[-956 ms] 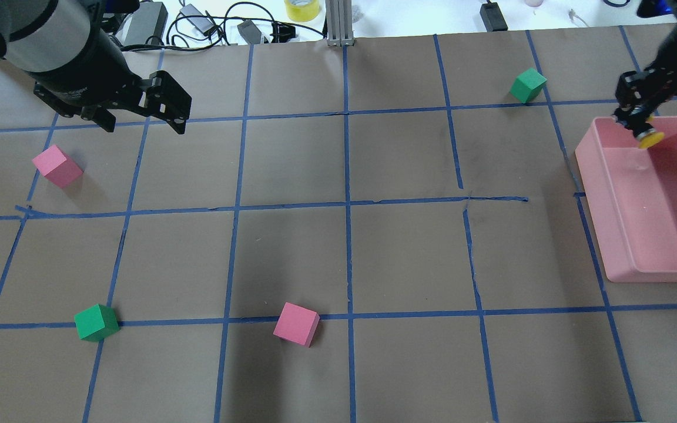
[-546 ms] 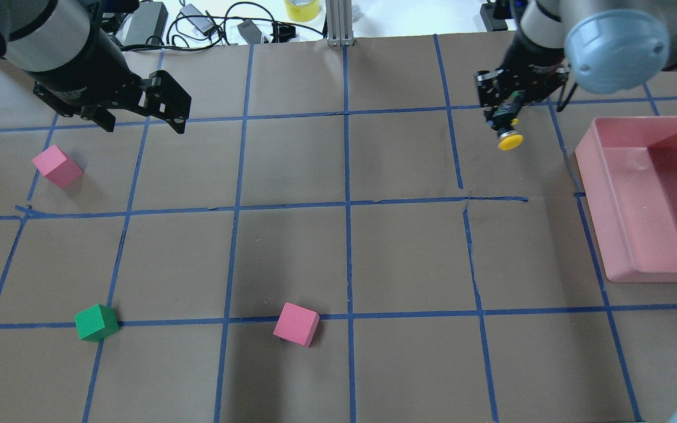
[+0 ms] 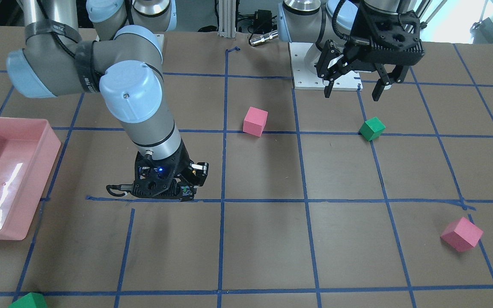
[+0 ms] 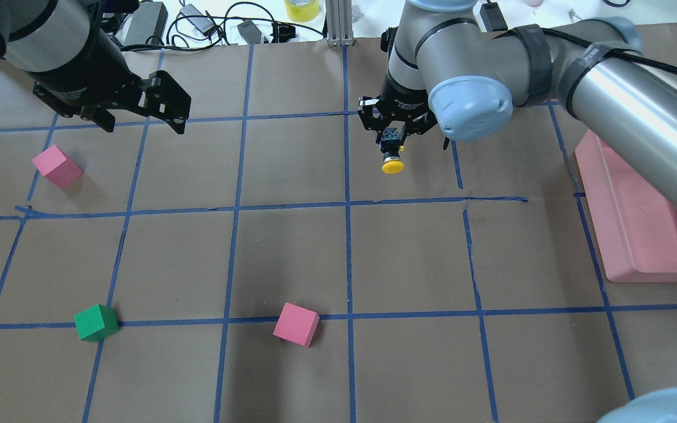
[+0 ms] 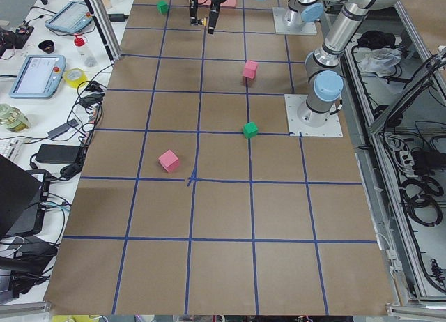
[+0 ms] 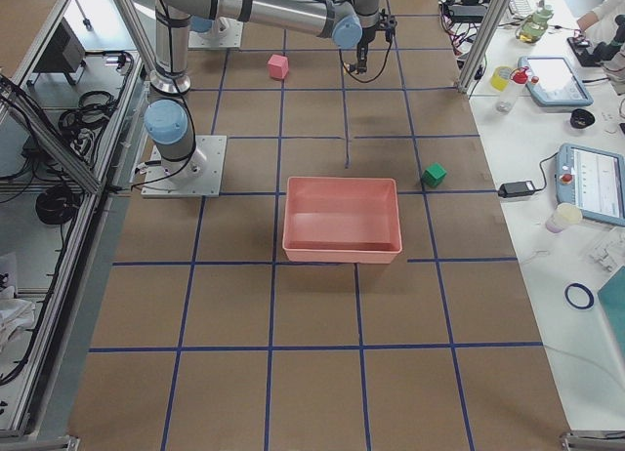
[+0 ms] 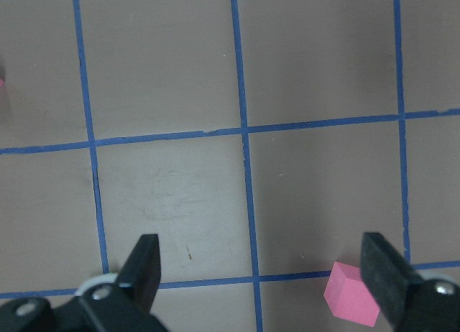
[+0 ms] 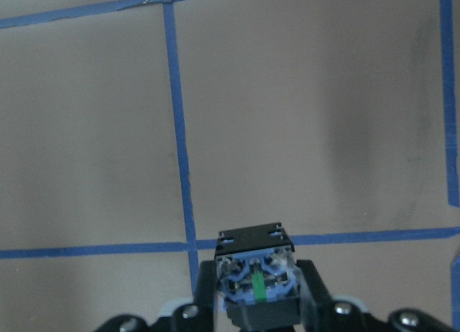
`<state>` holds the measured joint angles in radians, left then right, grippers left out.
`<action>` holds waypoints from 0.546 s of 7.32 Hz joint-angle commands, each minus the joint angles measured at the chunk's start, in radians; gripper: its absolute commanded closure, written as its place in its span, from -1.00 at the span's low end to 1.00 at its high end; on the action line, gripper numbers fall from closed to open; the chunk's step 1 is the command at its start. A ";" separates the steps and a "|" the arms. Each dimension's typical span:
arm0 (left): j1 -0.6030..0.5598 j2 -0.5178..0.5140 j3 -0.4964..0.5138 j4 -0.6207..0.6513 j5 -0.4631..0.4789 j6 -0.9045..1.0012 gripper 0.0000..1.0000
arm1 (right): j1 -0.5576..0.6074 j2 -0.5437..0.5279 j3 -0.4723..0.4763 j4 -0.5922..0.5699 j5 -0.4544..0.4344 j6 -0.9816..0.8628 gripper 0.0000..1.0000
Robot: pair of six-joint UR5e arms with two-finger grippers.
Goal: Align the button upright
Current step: 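Carry the button switch to the table center with the right gripper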
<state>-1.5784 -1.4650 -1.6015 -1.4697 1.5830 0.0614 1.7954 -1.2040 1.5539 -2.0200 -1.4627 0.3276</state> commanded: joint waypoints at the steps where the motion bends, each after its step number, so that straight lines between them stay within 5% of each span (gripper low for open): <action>1: 0.000 0.000 0.000 0.000 0.000 0.000 -1.00 | 0.080 0.075 -0.001 -0.103 -0.011 0.124 1.00; 4: 0.000 -0.001 0.000 0.000 -0.002 0.000 -1.00 | 0.123 0.130 -0.001 -0.169 -0.027 0.183 1.00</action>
<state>-1.5785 -1.4654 -1.6015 -1.4696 1.5817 0.0614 1.8927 -1.1017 1.5525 -2.1581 -1.4779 0.4812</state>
